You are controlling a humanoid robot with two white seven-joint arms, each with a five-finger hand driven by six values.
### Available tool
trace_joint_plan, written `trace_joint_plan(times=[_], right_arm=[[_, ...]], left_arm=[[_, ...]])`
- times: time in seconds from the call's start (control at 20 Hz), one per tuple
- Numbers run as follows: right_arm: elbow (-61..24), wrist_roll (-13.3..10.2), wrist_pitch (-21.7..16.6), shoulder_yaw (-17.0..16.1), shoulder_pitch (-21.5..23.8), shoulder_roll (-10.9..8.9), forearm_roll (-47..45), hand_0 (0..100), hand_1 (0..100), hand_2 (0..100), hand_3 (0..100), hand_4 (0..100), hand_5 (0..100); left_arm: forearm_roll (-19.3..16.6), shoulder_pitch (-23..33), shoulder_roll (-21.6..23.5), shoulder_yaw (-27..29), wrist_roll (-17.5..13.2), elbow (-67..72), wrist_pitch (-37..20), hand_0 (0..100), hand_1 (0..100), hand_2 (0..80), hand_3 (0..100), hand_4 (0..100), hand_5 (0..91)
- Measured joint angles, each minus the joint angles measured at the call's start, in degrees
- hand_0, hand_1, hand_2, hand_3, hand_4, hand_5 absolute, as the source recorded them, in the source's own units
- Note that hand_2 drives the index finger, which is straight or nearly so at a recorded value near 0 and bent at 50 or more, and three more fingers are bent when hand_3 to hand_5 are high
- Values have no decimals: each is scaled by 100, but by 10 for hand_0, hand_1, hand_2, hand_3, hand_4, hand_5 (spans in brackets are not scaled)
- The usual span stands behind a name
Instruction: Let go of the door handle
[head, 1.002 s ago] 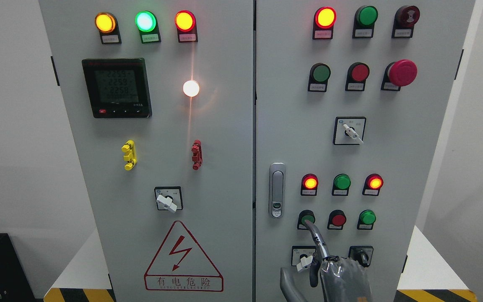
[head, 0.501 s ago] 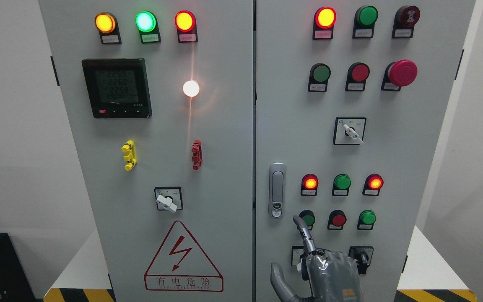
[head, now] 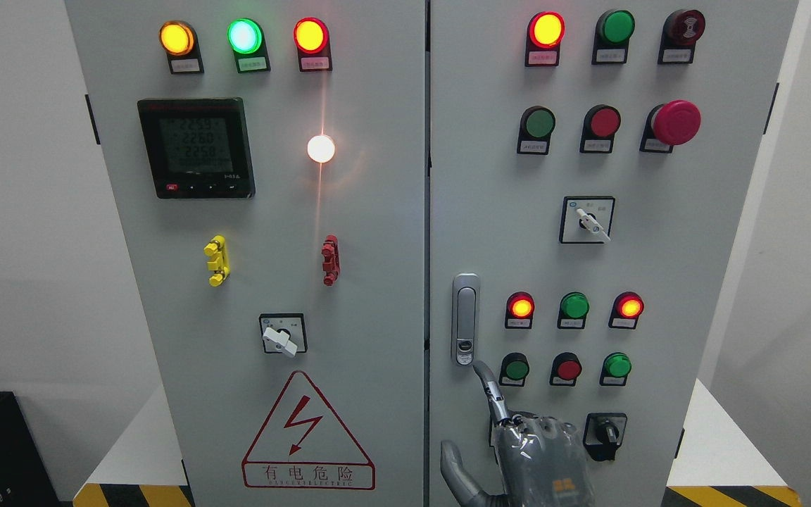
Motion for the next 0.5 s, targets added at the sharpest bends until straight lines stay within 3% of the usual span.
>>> trace_joint_plan(times=[0.5], right_arm=[[347,-25,173,119,-322,17,345,495,283,0,963,1000,1000]], left_arm=[[0,0,1,0,0,1,0,120,556,0,0,0,0]])
